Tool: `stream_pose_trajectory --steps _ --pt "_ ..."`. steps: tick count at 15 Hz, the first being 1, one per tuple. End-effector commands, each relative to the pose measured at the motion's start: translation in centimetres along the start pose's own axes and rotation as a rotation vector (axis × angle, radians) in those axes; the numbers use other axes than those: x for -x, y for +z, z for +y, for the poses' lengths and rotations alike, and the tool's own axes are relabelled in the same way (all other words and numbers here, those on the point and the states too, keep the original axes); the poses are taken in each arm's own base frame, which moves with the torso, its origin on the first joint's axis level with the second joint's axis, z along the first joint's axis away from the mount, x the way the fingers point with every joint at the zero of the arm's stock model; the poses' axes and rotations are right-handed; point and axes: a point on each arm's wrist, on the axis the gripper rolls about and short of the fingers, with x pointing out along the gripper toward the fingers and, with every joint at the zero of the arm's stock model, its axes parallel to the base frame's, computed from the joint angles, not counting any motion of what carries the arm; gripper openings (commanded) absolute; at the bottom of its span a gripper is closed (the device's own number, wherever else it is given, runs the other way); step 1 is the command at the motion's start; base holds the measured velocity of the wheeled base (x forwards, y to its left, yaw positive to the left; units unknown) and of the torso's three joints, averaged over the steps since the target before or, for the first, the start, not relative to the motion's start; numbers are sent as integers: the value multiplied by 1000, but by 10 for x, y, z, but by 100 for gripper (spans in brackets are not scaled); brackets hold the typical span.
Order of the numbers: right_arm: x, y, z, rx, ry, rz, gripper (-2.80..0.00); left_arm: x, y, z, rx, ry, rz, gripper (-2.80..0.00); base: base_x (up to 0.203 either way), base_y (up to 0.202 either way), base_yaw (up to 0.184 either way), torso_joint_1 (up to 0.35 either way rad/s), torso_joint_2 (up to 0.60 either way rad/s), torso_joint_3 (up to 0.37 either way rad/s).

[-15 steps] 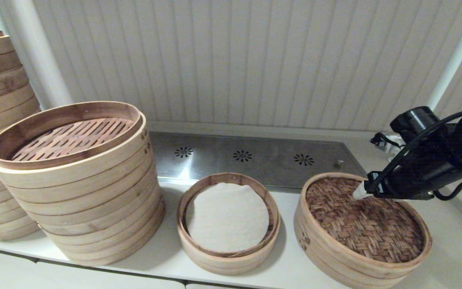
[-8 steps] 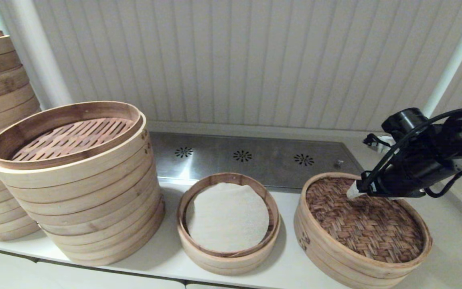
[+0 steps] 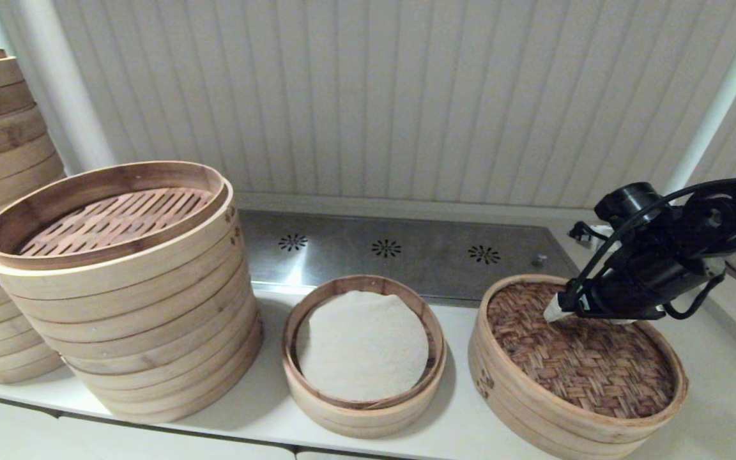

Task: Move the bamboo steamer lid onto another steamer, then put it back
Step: Pick up the steamer

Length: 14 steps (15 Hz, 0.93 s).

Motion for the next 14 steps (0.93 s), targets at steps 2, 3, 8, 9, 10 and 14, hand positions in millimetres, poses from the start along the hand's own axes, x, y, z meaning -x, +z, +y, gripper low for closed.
stream_pose_trajectory --steps 2,3,8,9,10,14 --pt "-1 0 1 1 0 6 0 0 0 0 0 0 2 -280 0 0 0 0 0 0" --pt "-1 -1 0 1 0 8 -280 0 0 0 0 0 0 -280 0 0 0 0 0 0" --pt "-5 -6 2 2 48 39 -280 0 0 0 0 0 1 -280 0 0 0 0 0 0" --pt "-5 -7 2 1 52 41 -280 0 0 0 0 0 0 -280 0 0 0 0 0 0" --pt "-5 -8 2 0 54 44 -280 0 0 0 0 0 1 -280 0 0 0 0 0 0" --pt "-5 -9 1 -2 55 49 -280 0 0 0 0 0 1 -280 0 0 0 0 0 0"
